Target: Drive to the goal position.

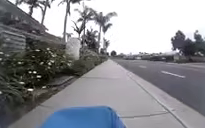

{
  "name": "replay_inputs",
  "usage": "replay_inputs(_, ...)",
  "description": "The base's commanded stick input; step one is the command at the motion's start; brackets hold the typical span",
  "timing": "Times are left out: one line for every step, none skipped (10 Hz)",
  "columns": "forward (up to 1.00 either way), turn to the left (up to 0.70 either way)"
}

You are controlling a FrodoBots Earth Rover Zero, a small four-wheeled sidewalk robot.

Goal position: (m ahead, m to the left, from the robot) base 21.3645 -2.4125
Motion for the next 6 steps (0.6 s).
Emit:
replay_inputs(1.00,0.00)
replay_inputs(1.00,0.00)
replay_inputs(1.00,0.00)
replay_inputs(1.00,0.00)
replay_inputs(1.00,0.00)
replay_inputs(1.00,0.00)
